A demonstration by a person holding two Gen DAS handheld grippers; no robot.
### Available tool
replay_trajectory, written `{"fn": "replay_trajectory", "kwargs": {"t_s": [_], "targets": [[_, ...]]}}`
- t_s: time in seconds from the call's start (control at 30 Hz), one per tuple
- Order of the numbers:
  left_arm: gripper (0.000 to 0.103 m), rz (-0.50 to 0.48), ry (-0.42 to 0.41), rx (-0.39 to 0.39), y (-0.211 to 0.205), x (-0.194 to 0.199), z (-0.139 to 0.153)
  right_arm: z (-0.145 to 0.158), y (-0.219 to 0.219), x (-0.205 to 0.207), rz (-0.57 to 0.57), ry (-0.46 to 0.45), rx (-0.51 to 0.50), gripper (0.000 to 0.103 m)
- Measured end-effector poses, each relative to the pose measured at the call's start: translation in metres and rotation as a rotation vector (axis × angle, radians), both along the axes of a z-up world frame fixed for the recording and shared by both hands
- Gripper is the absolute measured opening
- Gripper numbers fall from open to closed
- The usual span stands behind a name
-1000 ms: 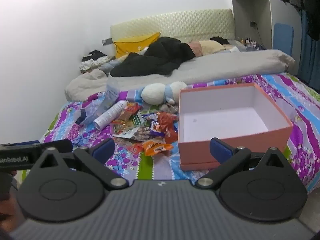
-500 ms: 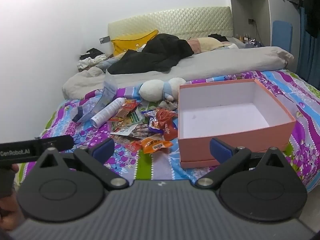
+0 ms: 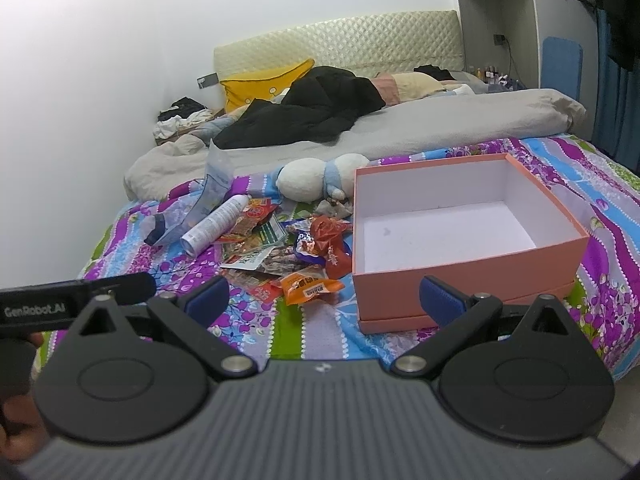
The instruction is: Organize snacks
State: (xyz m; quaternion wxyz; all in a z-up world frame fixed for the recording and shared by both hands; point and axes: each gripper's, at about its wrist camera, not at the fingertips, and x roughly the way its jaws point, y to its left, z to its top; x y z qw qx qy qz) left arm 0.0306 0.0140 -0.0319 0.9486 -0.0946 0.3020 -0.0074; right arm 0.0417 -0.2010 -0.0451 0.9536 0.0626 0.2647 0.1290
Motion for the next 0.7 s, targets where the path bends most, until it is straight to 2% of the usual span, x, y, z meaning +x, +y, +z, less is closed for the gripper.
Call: {"fn": "replay_trajectory", "kwargs": {"t_s": [0.7], "targets": [[0.103, -0.029, 0.012, -0.019, -0.0004, 0.0039, 0.0005, 0.001, 0.0009, -0.0021, 0.0, 0.017, -0.01, 0.103]]}}
